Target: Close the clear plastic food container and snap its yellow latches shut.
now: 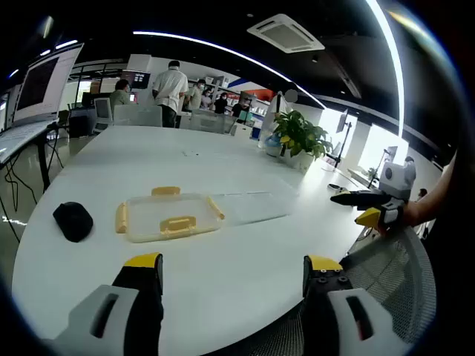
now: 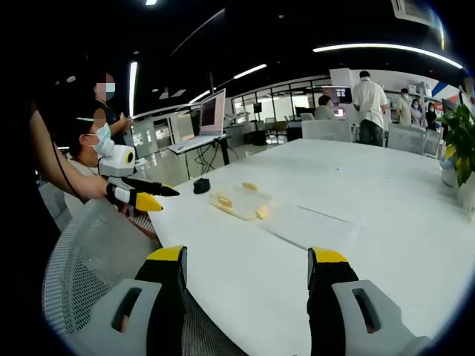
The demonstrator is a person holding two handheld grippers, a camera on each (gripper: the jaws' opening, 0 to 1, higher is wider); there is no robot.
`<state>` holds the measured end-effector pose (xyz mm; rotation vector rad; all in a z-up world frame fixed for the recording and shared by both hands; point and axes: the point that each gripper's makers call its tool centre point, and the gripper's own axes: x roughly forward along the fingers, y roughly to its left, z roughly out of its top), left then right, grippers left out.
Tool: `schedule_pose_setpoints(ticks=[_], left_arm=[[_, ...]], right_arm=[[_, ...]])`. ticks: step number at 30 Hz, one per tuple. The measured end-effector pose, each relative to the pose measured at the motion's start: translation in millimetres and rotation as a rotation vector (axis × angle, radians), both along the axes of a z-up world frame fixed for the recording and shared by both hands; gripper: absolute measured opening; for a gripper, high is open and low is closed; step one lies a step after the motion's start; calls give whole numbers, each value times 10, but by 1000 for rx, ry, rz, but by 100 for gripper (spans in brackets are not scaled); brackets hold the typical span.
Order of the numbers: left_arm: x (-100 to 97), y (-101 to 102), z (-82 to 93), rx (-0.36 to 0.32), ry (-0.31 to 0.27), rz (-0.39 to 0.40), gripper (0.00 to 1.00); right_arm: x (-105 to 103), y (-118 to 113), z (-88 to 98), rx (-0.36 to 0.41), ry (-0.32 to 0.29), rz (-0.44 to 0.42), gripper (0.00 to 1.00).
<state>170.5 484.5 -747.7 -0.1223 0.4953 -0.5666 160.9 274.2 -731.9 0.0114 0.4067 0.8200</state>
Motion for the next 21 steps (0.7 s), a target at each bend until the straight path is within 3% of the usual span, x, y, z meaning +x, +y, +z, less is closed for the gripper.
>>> schedule_pose_setpoints(ticks=[21], left_arm=[[6, 37, -9, -2, 11, 22, 73]], right_arm=[[2, 0, -3, 5, 6, -1, 63]])
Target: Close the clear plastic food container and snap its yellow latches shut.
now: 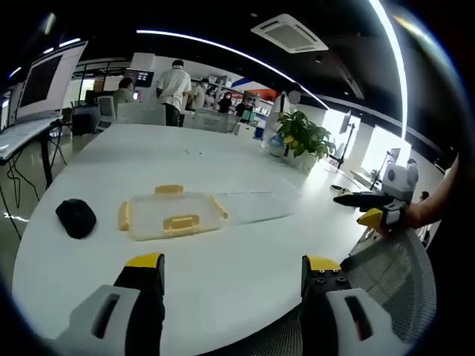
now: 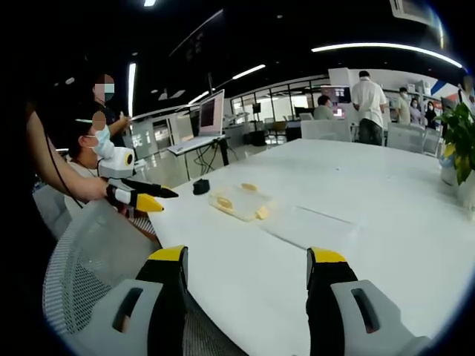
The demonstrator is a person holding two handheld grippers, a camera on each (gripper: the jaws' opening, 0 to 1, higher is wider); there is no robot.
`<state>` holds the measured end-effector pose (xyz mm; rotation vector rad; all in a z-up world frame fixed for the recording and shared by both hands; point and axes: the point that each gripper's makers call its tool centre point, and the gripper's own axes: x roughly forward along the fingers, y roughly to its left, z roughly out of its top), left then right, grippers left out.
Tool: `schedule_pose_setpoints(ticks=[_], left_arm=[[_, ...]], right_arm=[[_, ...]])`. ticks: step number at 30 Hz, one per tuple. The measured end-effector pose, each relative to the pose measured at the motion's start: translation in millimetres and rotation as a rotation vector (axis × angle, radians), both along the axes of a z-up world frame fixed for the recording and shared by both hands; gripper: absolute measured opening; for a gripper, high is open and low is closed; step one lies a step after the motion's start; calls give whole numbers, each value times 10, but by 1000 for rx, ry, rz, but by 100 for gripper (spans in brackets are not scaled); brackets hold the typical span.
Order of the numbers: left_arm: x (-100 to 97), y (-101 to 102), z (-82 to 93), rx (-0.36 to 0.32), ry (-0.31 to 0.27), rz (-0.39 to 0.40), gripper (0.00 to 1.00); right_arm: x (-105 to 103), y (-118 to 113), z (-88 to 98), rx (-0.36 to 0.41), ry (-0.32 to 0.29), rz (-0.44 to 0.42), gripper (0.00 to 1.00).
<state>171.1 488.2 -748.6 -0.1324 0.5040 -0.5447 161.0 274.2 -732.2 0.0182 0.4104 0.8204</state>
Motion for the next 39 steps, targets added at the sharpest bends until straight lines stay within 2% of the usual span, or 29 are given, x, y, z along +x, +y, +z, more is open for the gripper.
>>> schedule_pose_setpoints(ticks=[6, 11, 19, 22, 27, 30, 31, 32, 37, 39], left_arm=[[12, -26, 38, -6, -11, -5, 73], [10, -96, 110, -13, -38, -31, 73], [31, -133, 180, -12, -59, -61, 73], [72, -155, 239, -32, -64, -59, 73], [91, -201, 240, -9, -72, -80, 76], [151, -205, 449, -36, -117, -74, 76], [210, -216, 567, -64, -145, -62, 77], [234, -228, 608, -71, -150, -62, 77], [298, -346, 630, -51, -156, -99, 78], [321, -354, 649, -70, -154, -94, 79]], right_arm=[[-14, 32, 77, 18, -28, 22, 63], [36, -27, 111, 36, -33, -11, 63], [63, -29, 233, 46, -64, -14, 63], [116, -73, 339, 68, -80, -42, 63], [131, -41, 480, 98, -118, -36, 60], [162, -25, 540, 100, -118, -44, 61], [202, -17, 627, 118, -147, -52, 61], [224, -15, 662, 128, -154, -58, 60], [269, 4, 677, 138, -144, -79, 60], [250, 35, 679, 133, -148, -63, 61]])
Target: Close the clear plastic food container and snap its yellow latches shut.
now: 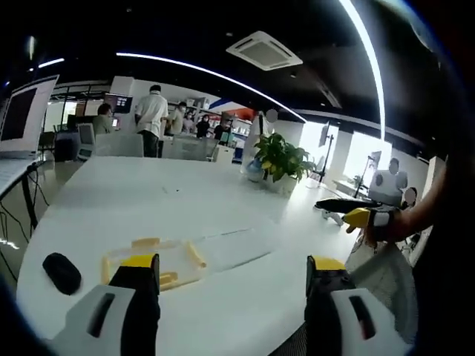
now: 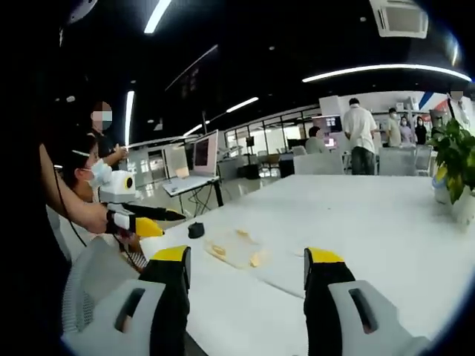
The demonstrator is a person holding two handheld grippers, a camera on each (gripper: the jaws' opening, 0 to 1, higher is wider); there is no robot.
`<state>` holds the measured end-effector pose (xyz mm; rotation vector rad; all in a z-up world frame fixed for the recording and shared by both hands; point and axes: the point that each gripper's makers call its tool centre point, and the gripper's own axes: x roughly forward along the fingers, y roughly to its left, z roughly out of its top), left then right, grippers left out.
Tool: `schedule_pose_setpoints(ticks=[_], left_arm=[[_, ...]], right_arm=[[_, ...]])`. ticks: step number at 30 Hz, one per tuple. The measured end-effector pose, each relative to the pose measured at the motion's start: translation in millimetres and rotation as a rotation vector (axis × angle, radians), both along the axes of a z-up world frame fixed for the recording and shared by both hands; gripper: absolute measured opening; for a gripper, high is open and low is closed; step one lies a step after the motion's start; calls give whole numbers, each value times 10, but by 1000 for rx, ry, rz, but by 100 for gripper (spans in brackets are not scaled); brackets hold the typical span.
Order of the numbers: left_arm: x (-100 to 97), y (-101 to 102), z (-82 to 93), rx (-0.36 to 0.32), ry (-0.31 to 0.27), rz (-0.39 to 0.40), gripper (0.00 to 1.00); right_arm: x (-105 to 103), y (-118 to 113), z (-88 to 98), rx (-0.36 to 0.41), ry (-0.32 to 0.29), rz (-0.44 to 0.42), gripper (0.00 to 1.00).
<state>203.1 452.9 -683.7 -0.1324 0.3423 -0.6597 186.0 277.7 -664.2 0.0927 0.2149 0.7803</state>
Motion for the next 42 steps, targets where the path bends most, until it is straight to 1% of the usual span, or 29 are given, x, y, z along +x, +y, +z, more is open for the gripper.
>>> schedule_pose_setpoints(ticks=[5, 8, 11, 13, 15, 16, 17, 22, 28, 35, 37, 40, 42], left_arm=[[33, -13, 1, -4, 12, -15, 80], [70, 11, 9, 14, 3, -14, 80], [120, 42, 51, -4, 2, -8, 80], [163, 63, 47, 1, 1, -7, 80], [192, 78, 30, 7, 2, -9, 79], [202, 84, 18, 8, 10, -12, 78], [216, 94, 2, 14, 18, -13, 78], [277, 127, -29, 31, 18, -32, 78], [338, 159, -74, 43, 26, -47, 77], [407, 203, -104, 69, 33, -78, 75], [448, 249, -115, 80, 32, -82, 75], [482, 291, -133, 90, 34, -86, 75], [500, 320, -163, 95, 42, -92, 75]], right_arm=[[49, 21, 18, 0, 5, 5, 63], [110, 48, 51, 1, 1, 7, 64], [185, 84, 77, 0, -5, 12, 65], [239, 125, 94, -3, -10, 20, 65], [288, 172, 89, -23, -19, 29, 64], [312, 207, 88, -26, -20, 38, 64], [327, 231, 83, -31, -19, 44, 64], [401, 354, 45, -43, -8, 70, 63], [460, 443, 40, -45, -13, 76, 63], [491, 523, -45, -78, -1, 105, 62], [502, 551, -75, -102, -5, 119, 63], [554, 576, -111, -111, 8, 126, 63], [583, 586, -120, -124, 1, 130, 62]])
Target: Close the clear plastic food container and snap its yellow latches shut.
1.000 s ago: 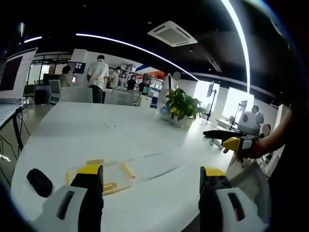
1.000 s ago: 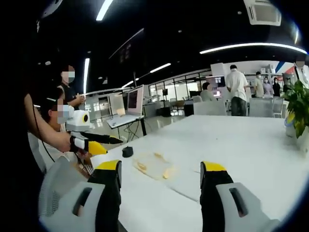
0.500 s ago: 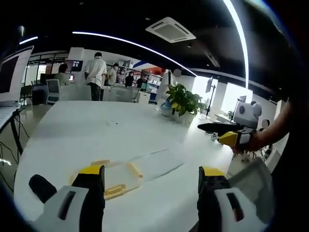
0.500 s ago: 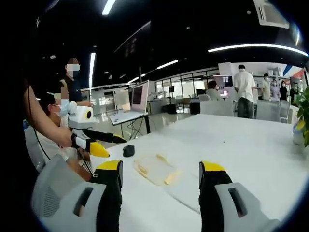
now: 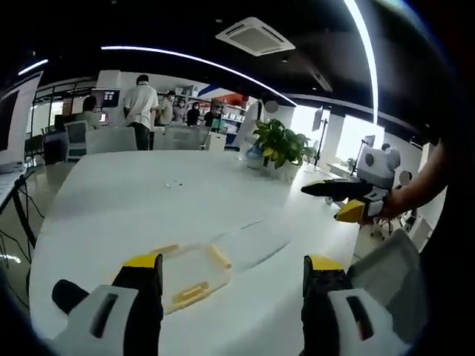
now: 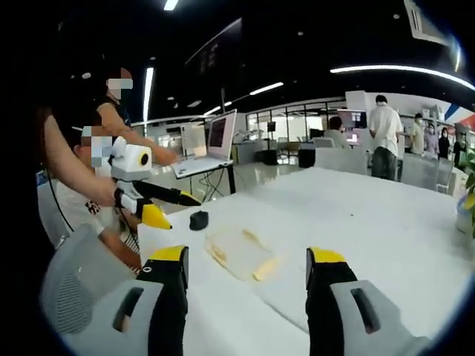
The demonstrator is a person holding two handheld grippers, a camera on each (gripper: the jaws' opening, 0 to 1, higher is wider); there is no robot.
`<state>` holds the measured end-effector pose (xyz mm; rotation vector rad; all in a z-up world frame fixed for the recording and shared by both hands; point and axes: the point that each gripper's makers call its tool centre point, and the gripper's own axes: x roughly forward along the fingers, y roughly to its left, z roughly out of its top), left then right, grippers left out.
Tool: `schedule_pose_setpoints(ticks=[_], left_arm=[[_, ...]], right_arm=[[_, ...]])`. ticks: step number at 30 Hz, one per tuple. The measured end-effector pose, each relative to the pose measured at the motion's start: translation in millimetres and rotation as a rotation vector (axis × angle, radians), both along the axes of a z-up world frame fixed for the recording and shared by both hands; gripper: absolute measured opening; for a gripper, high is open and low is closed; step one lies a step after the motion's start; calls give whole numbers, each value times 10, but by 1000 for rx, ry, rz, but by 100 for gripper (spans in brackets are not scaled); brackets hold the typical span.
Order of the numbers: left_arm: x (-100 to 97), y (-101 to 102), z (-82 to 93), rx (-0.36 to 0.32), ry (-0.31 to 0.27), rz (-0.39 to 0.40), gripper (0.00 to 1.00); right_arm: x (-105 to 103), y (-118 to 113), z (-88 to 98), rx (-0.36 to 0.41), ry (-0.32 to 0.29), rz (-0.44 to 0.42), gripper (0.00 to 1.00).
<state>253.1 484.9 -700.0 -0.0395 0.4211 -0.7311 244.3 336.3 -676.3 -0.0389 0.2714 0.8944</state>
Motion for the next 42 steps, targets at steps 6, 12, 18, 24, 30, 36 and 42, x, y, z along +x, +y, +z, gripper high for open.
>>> schedule_pose_setpoints(ticks=[6, 12, 18, 24, 30, 36, 42], left_arm=[[10, 59, -34, 14, 11, -14, 74], [8, 106, -24, 24, 14, -29, 73], [28, 163, -62, 45, 23, -48, 72], [43, 200, -95, 62, 38, -61, 72], [58, 239, -147, 89, 45, -83, 70], [110, 280, -184, 103, 50, -99, 70], [179, 336, -221, 120, 56, -115, 71]], right_arm=[[34, 95, -9, -17, 4, 22, 61], [58, 173, -17, -18, 7, 33, 61], [79, 236, -49, -35, 10, 56, 61], [122, 256, -72, -53, 14, 68, 61], [169, 291, -126, -67, 29, 81, 60], [213, 348, -167, -78, 39, 86, 60], [276, 433, -202, -92, 41, 99, 60]])
